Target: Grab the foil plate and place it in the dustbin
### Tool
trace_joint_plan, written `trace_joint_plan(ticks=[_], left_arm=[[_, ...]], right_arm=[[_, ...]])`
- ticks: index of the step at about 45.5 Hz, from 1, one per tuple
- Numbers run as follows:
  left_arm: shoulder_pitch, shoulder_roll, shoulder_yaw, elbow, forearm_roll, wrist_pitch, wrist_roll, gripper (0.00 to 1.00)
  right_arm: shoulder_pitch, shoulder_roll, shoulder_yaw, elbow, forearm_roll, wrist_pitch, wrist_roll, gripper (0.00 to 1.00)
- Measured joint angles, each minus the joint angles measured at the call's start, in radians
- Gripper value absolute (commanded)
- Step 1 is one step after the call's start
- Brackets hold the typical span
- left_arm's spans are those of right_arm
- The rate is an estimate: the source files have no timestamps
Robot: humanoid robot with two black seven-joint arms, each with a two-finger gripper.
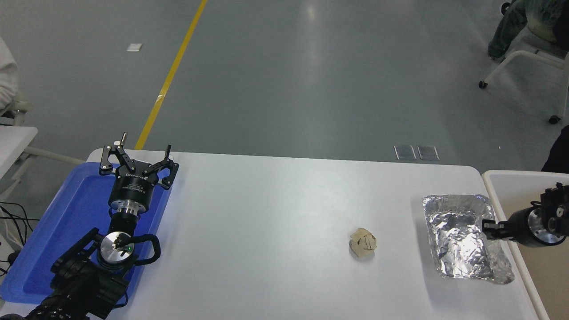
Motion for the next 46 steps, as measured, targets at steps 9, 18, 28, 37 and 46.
trace_joint_plan(ticks=[9,18,28,37,46], left_arm=[[0.0,0.0,0.0,0.0,0.001,0.0,0.0,1.0],[0.0,0.0,0.0,0.0,0.002,-0.001,0.001,1.0],[0.0,0.0,0.0,-0.001,0.002,-0.001,0.001,1.0],[0.0,0.0,0.0,-0.001,0.003,-0.002,0.002,1.0],[0.0,0.0,0.0,-0.001,0.003,-0.002,0.002,1.0]], right_arm=[[0.167,-0.081,-0.074,0.154,-0.029,0.012,-0.016,0.0],[0.425,-0.126,-0.239,0.331,-0.048,0.021,-0.024,0.0],[0.682,-0.136,-0.408,0.482,-0.054,0.049,-0.027,0.0],[0.874,-0.121,-0.522,0.553,-0.057,0.101,-0.027,0.0],[1.022,-0.099,-0.582,0.582,-0.058,0.173,-0.027,0.0]])
